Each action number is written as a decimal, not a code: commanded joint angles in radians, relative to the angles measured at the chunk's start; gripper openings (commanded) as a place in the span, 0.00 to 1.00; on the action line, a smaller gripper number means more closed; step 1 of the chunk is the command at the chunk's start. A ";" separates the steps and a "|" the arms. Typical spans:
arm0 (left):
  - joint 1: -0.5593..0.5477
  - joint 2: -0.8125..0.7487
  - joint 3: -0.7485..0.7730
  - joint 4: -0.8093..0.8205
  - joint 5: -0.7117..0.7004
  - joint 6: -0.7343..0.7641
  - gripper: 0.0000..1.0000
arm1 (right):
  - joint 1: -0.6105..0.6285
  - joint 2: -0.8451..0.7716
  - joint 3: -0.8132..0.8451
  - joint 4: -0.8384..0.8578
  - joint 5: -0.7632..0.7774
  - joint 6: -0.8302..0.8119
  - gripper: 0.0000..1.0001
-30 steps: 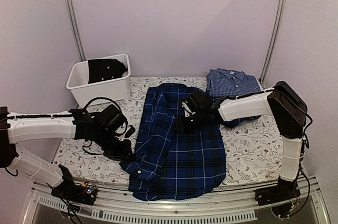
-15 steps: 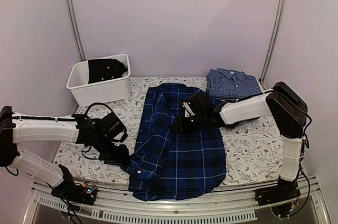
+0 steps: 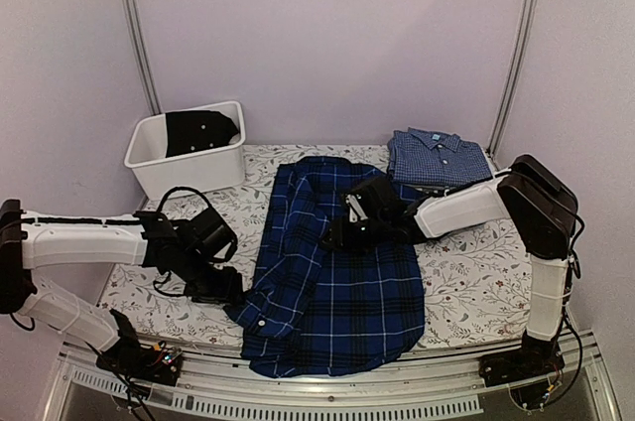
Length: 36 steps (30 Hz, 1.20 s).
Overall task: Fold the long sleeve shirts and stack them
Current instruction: Smooth out the sleeve of the 1/3-folded shirt.
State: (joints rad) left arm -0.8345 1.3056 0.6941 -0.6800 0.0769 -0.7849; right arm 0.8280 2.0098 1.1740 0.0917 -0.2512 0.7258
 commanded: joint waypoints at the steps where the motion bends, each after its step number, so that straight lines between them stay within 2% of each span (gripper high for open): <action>1: 0.013 0.020 0.008 -0.005 -0.012 0.001 0.57 | -0.007 0.007 -0.032 0.062 -0.022 0.035 0.49; 5: 0.015 0.043 -0.021 0.057 0.021 0.000 0.56 | -0.010 -0.002 -0.067 0.113 -0.024 0.059 0.52; 8: 0.015 0.051 -0.025 0.089 0.054 0.008 0.50 | -0.013 -0.004 -0.097 0.179 -0.047 0.082 0.52; 11: 0.014 0.056 -0.025 0.107 0.091 0.013 0.37 | -0.015 0.006 -0.102 0.220 -0.066 0.099 0.52; 16: 0.013 0.041 -0.021 0.114 0.146 0.009 0.09 | -0.020 0.013 -0.114 0.274 -0.071 0.124 0.48; 19: 0.013 0.031 -0.010 0.106 0.176 0.010 0.01 | -0.025 0.021 -0.111 0.289 -0.077 0.136 0.42; 23: 0.012 0.022 0.007 0.090 0.206 0.010 0.00 | -0.029 0.030 -0.109 0.296 -0.076 0.146 0.33; 31: -0.015 -0.013 0.049 0.044 0.273 -0.011 0.00 | -0.043 0.019 -0.106 0.283 -0.063 0.141 0.06; 34: -0.040 -0.032 0.061 0.029 0.293 -0.040 0.00 | -0.048 0.016 -0.089 0.247 -0.050 0.127 0.00; 36: -0.050 -0.052 0.068 0.027 0.314 -0.067 0.00 | -0.049 0.011 -0.068 0.209 -0.034 0.113 0.00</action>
State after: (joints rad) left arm -0.8562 1.2999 0.7273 -0.6209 0.3302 -0.8032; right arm 0.7887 2.0193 1.0721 0.3534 -0.3187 0.8680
